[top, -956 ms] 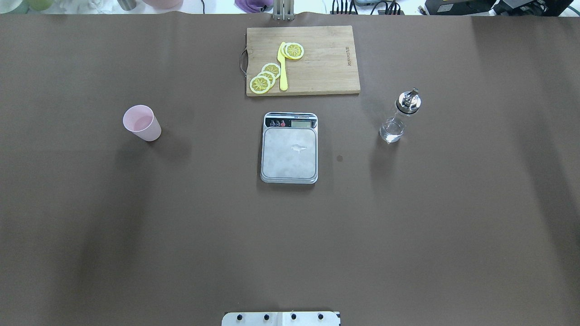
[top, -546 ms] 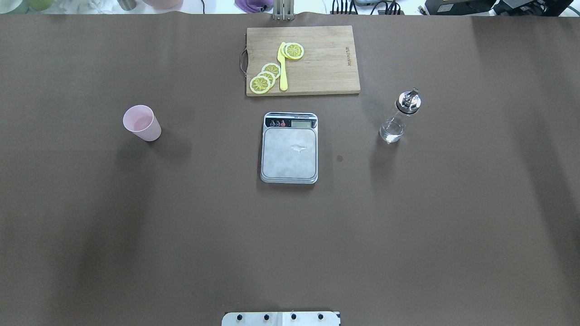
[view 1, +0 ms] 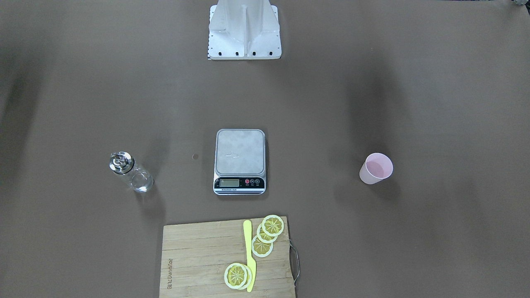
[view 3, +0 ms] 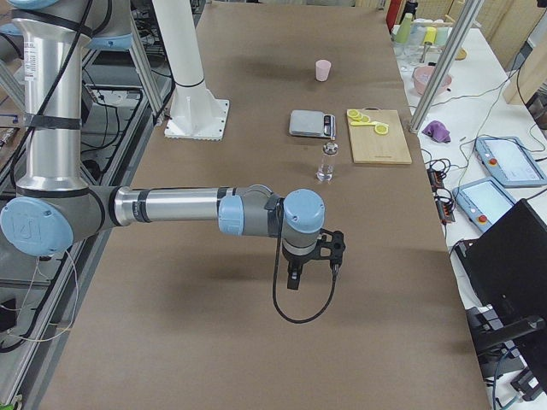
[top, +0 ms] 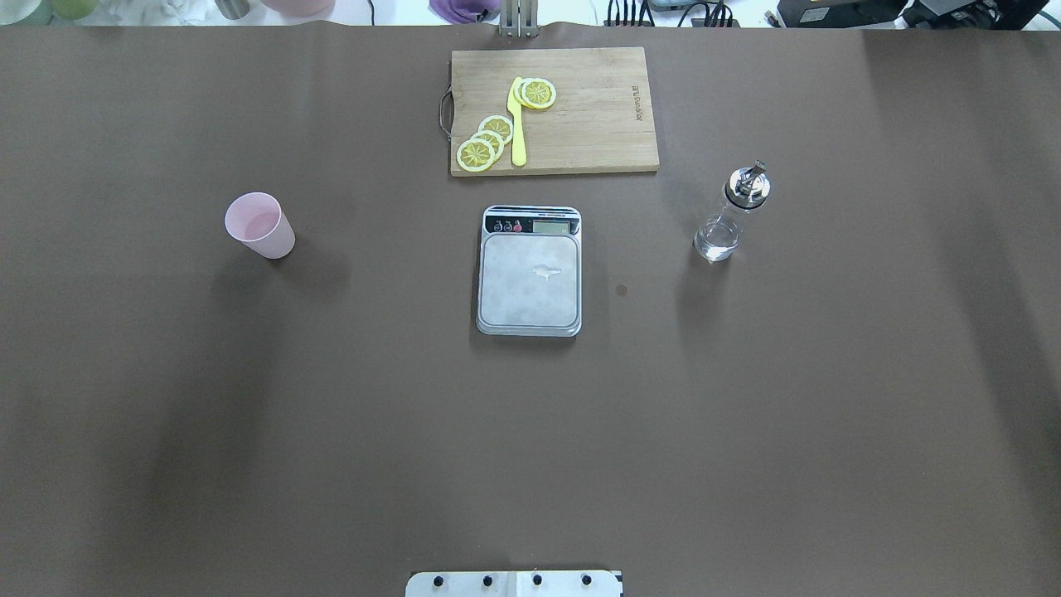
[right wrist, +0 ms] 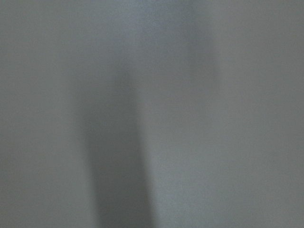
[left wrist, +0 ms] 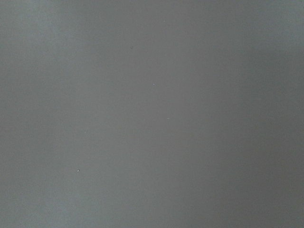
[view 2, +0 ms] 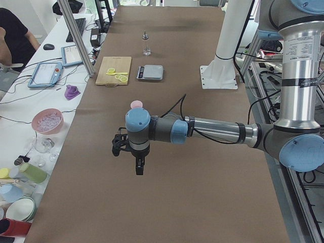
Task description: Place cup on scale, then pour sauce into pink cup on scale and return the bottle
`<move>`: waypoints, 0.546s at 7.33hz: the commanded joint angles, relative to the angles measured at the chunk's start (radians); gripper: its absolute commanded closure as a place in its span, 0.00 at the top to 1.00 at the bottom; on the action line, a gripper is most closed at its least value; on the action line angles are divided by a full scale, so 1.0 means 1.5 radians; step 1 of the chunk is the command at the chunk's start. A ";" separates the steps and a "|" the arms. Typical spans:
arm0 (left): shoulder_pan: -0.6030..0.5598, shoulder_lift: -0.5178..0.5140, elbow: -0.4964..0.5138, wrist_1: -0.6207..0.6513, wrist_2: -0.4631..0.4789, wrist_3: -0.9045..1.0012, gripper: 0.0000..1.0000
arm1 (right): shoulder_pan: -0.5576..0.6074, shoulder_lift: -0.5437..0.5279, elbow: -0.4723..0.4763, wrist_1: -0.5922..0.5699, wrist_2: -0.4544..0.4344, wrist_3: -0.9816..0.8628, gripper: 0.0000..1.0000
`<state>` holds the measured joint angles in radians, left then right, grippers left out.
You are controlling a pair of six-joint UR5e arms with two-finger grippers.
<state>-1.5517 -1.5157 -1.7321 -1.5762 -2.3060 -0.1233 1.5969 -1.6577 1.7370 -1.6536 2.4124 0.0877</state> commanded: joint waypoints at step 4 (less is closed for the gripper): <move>0.001 -0.021 0.005 -0.007 -0.001 0.004 0.98 | 0.000 0.004 0.001 0.000 0.002 0.000 1.00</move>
<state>-1.5509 -1.5344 -1.7260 -1.5833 -2.3013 -0.1177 1.5968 -1.6531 1.7356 -1.6536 2.4148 0.0875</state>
